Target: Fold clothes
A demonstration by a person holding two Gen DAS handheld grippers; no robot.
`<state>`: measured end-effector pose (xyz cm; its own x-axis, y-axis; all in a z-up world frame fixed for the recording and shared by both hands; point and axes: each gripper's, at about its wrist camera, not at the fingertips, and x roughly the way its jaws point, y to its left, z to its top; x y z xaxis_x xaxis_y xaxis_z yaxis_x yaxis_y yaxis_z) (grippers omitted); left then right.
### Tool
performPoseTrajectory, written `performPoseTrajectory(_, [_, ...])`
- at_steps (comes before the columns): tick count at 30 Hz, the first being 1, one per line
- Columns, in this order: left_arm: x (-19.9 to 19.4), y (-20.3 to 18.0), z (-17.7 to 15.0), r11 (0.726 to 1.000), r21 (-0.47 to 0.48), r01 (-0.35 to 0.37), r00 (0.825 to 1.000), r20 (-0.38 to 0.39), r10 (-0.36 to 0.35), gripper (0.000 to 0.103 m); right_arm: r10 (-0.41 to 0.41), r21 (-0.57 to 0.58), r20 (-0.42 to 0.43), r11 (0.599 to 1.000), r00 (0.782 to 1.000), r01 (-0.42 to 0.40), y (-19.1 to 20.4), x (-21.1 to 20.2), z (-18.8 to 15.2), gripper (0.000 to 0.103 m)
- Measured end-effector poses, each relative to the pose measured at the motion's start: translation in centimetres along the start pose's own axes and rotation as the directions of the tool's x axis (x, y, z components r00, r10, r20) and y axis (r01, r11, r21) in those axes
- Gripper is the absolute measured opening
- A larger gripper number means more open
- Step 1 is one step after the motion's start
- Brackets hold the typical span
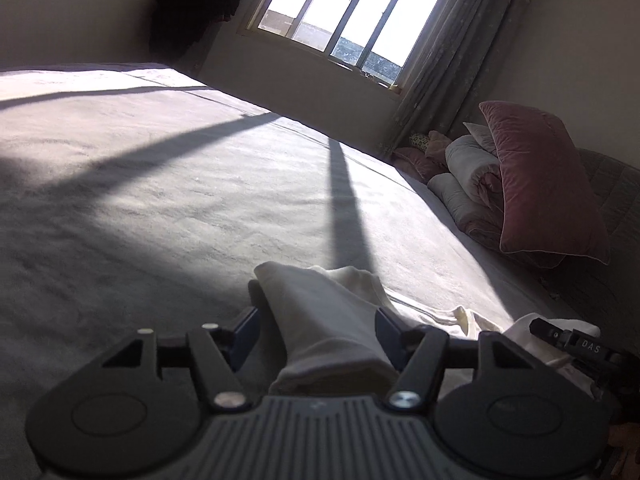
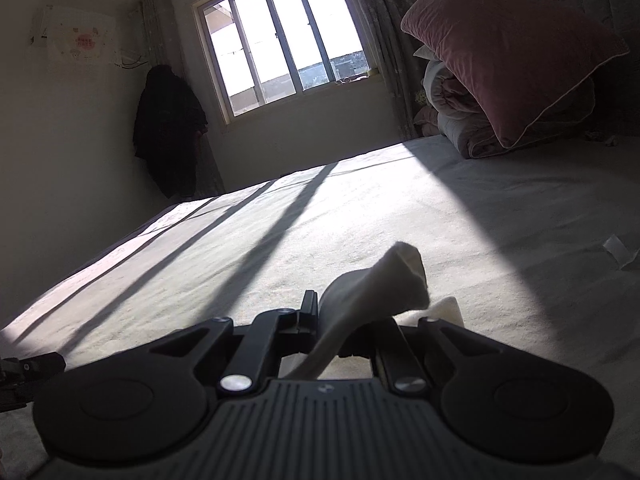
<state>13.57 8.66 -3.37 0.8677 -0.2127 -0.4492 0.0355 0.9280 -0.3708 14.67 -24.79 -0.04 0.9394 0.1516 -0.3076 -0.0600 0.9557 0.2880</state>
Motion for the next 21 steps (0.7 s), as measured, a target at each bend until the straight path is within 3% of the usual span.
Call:
performPoseTrajectory(4, [1.7,-1.4,-0.9,0.978,0.154,-0.141,0.986,-0.071,0.153,0.061,-0.036,-0.059,-0.046,0.998,0.998,0.034,0.2,0.3,-0.7,0.01])
performPoseTrajectory(8, [1.8,-2.1,-1.3,0.958,0.223,-0.181,0.977,-0.069,0.201,0.062,-0.147,-0.14,-0.163,0.982,0.976,0.125,-0.5,1.0,-1.9,0.012])
performPoseTrajectory(12, [1.4,-0.9,-0.9,0.976,0.159,-0.15,0.984,-0.075,0.164,0.062,-0.098,-0.05,-0.198,0.995,0.975,0.09,-2.4,0.1,-1.5,0.024])
performPoseTrajectory(14, [1.1,-0.3,-0.6,0.989,0.089,-0.115,0.99,-0.066,0.121,0.062,-0.083,0.003,-0.172,0.996,0.982,0.085,-3.3,-0.8,-0.9,0.029])
performPoseTrajectory(16, [0.8,0.3,-0.4,0.997,0.019,-0.077,0.995,-0.055,0.078,0.061,-0.118,0.024,-0.141,0.992,0.983,0.123,-4.1,-1.5,-0.4,0.039])
performPoseTrajectory(21, [1.1,1.7,0.5,0.987,-0.158,0.016,0.999,-0.034,-0.021,0.059,-0.16,0.088,-0.125,0.981,0.979,0.171,-5.8,-2.0,-0.1,0.039])
